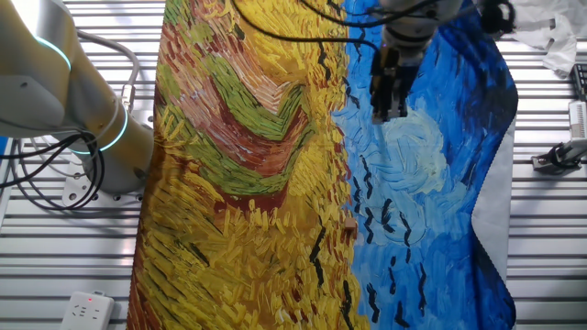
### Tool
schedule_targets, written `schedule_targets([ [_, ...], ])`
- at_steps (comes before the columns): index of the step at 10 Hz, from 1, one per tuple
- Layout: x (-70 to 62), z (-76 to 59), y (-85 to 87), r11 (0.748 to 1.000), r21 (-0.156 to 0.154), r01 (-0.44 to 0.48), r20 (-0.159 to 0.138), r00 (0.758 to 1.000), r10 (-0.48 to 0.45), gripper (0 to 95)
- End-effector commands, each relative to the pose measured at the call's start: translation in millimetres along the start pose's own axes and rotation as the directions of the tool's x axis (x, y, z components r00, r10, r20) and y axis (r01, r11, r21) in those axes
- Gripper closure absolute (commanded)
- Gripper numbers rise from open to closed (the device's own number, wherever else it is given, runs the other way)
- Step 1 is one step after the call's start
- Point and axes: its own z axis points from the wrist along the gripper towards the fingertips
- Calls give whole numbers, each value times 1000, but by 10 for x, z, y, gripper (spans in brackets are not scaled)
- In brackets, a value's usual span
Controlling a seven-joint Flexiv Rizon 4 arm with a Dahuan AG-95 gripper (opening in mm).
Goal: Pick up the small block on the left and move it to the right
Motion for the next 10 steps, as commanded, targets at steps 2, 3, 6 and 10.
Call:
schedule_targets([
  [2, 27, -3, -11, 1000, -11, 1, -2, 1000, -1, 950],
  [3, 27, -3, -11, 1000, -11, 1, -5, 1000, -1, 950],
  [6, 27, -4, -12, 1000, -21, 2, -10, 1000, -2, 950],
  [10, 27, -3, -11, 999, -48, 4, -9, 1000, -5, 950],
])
